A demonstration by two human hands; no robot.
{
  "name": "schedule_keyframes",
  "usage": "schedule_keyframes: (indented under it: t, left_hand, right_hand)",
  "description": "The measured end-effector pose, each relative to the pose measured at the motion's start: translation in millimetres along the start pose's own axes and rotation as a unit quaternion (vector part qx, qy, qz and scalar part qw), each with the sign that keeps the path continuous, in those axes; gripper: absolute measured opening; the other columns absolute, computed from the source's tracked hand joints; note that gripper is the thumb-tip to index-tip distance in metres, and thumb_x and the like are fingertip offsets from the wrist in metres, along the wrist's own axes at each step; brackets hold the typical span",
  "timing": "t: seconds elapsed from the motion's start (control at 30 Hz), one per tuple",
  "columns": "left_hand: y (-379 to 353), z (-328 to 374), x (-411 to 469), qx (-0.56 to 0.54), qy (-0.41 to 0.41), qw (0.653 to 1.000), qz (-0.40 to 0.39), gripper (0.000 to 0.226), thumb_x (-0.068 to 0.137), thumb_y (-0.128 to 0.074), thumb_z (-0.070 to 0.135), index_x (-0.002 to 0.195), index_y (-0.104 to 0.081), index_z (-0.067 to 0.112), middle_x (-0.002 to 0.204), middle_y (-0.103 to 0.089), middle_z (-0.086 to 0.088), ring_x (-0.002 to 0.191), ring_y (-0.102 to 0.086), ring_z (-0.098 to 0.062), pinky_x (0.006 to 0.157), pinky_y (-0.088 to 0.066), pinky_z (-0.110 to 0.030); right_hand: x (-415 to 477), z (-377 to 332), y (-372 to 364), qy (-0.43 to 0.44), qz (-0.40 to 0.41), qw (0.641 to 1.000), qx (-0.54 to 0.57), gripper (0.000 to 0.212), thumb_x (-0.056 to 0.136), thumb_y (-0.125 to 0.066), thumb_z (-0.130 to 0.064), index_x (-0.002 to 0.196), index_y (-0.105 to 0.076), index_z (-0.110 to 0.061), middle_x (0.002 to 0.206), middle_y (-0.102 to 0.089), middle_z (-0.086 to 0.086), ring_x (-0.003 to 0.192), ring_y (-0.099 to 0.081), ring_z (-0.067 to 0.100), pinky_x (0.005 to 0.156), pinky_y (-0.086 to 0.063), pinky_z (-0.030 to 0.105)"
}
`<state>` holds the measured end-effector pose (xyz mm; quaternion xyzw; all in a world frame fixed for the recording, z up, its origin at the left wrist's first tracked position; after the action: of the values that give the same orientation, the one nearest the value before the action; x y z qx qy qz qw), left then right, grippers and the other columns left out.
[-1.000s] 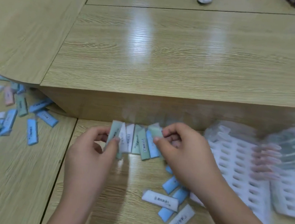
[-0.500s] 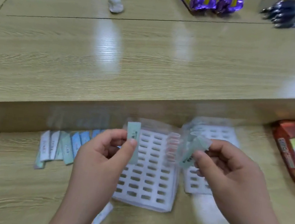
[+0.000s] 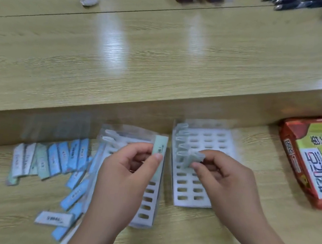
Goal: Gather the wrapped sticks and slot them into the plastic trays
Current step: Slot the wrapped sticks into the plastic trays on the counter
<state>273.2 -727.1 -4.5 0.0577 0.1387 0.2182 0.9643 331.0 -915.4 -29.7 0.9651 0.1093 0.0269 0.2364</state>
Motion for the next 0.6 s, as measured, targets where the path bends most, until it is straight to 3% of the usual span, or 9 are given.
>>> schedule_keyframes:
  t: [0.13, 0.23, 0.4, 0.5, 0.6]
  left_hand:
    - [-1, 0, 3, 0.004, -0.006, 1.0, 0.007, 0.01, 0.088, -0.074, 0.022, 0.086, -0.078, 0.031, 0.079, -0.076, 0.007, 0.071, -0.07, -0.005, 0.058, -0.048, -0.009]
    - [-1, 0, 3, -0.004, -0.005, 1.0, 0.001, 0.011, 0.088, -0.074, 0.022, 0.088, -0.079, 0.031, 0.08, -0.077, 0.009, 0.072, -0.07, -0.004, 0.059, -0.049, -0.009]
    - [-1, 1, 2, -0.007, -0.009, 1.0, -0.022, 0.014, 0.09, -0.072, 0.026, 0.093, -0.079, 0.037, 0.082, -0.077, 0.012, 0.071, -0.069, 0.0, 0.058, -0.048, -0.008]
    - [0, 1, 2, -0.004, -0.019, 0.999, -0.032, 0.015, 0.09, -0.072, 0.023, 0.092, -0.08, 0.035, 0.078, -0.075, 0.014, 0.064, -0.064, 0.005, 0.056, -0.045, -0.007]
    - [1, 3, 2, 0.006, -0.03, 0.999, -0.045, 0.015, 0.09, -0.071, 0.025, 0.093, -0.08, 0.036, 0.078, -0.074, 0.016, 0.064, -0.062, 0.006, 0.056, -0.044, -0.007]
  right_hand:
    - [8, 4, -8, 0.054, -0.008, 0.995, -0.079, 0.005, 0.086, -0.066, -0.036, 0.091, -0.067, -0.036, 0.079, -0.067, -0.015, 0.071, -0.064, 0.001, 0.057, -0.046, 0.009]
    - [9, 1, -7, 0.098, -0.004, 0.983, -0.154, 0.023, 0.088, -0.057, -0.046, 0.093, -0.071, -0.028, 0.077, -0.067, -0.013, 0.075, -0.062, 0.005, 0.067, -0.046, 0.019]
    - [8, -5, -8, 0.146, -0.021, 0.965, -0.214, 0.016, 0.09, -0.061, -0.034, 0.089, -0.072, -0.022, 0.078, -0.069, -0.013, 0.07, -0.061, 0.005, 0.063, -0.045, 0.019]
    - [9, -10, -13, 0.144, -0.051, 0.945, -0.29, 0.006, 0.083, -0.076, -0.028, 0.088, -0.073, -0.025, 0.082, -0.069, -0.015, 0.075, -0.066, 0.011, 0.054, -0.044, 0.022]
    - [15, -10, -10, 0.086, -0.084, 0.934, -0.335, 0.016, 0.086, -0.067, -0.045, 0.095, -0.071, -0.033, 0.089, -0.065, -0.021, 0.085, -0.062, 0.006, 0.058, -0.034, 0.018]
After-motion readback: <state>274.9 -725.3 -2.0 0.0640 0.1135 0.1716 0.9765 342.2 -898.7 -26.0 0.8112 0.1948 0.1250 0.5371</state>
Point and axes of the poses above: each hand's wrist, its own x-axis towards the middle knuckle, its own y-axis out of the back of the hand, z = x × y, the point moved 4 cm from there along x, towards the middle knuckle
